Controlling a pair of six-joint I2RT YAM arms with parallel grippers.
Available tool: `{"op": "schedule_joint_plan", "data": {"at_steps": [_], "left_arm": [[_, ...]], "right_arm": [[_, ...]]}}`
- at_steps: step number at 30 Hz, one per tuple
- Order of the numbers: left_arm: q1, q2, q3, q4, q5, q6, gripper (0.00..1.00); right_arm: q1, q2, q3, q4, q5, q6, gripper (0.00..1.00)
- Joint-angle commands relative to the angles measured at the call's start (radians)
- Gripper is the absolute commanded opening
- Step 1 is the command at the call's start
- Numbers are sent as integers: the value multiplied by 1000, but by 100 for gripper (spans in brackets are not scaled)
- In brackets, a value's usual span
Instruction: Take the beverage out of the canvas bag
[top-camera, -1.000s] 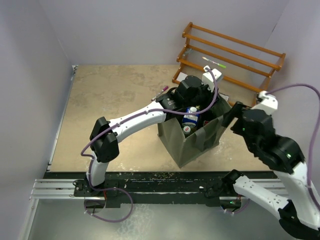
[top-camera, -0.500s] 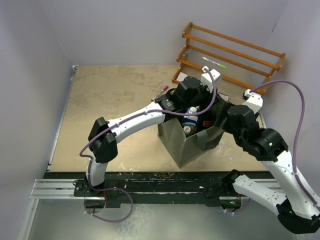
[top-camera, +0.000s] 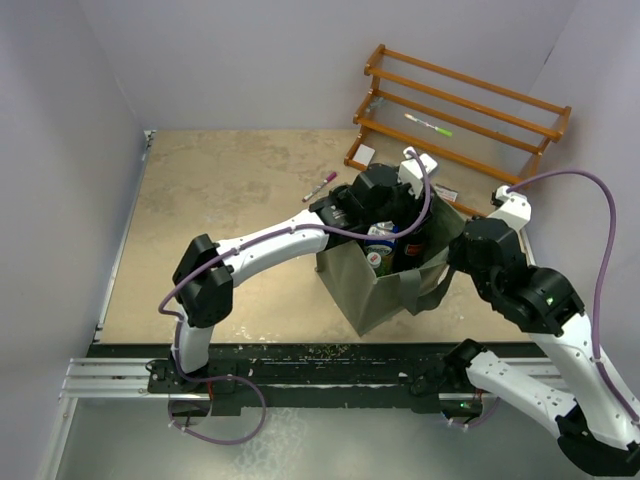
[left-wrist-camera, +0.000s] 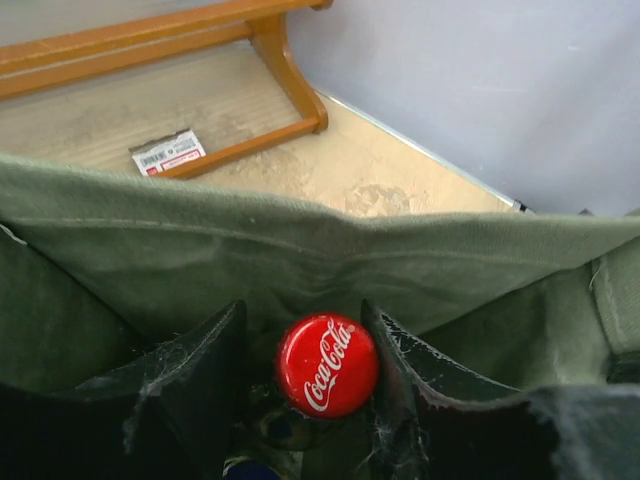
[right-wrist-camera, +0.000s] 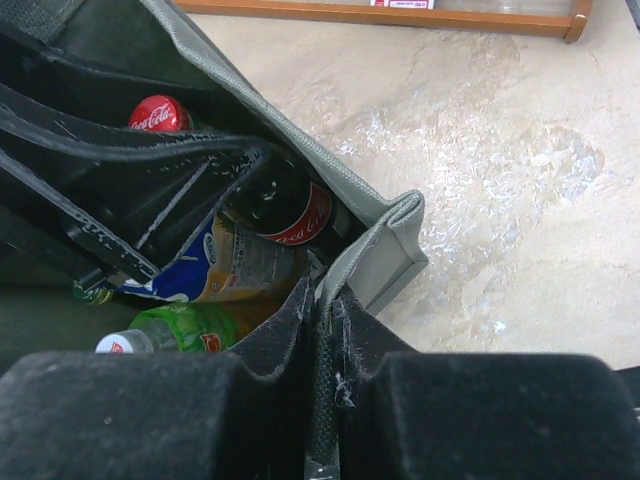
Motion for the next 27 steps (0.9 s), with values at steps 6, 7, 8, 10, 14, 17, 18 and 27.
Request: {"op": "schedule_joint_plan", "data": {"at_steps": [6, 7, 8, 10, 14, 17, 18, 27], "left_arm": [[0, 13, -28, 64, 4, 68, 55], [1, 20, -29, 75, 6, 67, 56], [1, 27, -30, 91, 9, 64, 56], [0, 39, -37, 122, 10, 60, 56], [1, 53, -50, 177, 20, 71, 55], [1, 60, -60, 208, 27, 84, 41], [1, 63, -60, 209, 27, 92, 34], [2, -17, -24, 186, 5, 109, 0]], "right_arm": [[-1, -27, 17, 16, 44, -5, 12], [-1, -27, 19, 17, 44, -6, 12], [-1, -26, 19, 17, 45, -8, 12], [-1, -25, 21, 18, 46, -10, 12], [-2, -24, 25, 21, 49, -14, 12], [-1, -26, 26, 22, 52, -17, 12], [-1, -26, 26, 23, 52, -17, 12], [-1, -36, 19, 22, 65, -23, 11]]}}
